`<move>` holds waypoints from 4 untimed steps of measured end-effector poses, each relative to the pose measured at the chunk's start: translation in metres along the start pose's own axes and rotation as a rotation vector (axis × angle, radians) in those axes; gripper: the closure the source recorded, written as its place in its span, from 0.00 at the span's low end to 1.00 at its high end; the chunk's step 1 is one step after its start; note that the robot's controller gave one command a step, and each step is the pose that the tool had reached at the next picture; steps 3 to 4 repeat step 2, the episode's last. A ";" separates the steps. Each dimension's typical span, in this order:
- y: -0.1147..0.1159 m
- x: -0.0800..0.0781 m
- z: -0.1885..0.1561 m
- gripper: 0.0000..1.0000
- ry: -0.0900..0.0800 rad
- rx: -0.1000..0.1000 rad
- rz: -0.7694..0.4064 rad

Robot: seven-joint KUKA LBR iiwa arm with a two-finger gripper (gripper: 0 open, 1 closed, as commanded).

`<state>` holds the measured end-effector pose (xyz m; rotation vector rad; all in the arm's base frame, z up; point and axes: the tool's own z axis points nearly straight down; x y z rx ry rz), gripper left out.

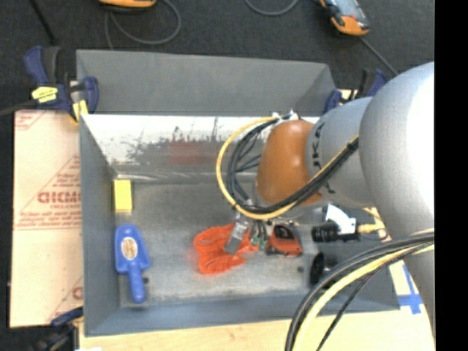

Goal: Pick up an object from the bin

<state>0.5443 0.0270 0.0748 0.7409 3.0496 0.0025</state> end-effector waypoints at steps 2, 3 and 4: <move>0.027 0.009 -0.035 1.00 0.004 0.003 0.003; 0.027 0.009 -0.035 1.00 0.004 0.003 0.003; 0.027 0.009 -0.035 1.00 0.004 0.003 0.003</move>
Offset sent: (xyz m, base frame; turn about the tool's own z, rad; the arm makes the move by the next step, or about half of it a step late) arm 0.0075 0.0428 0.0528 0.0048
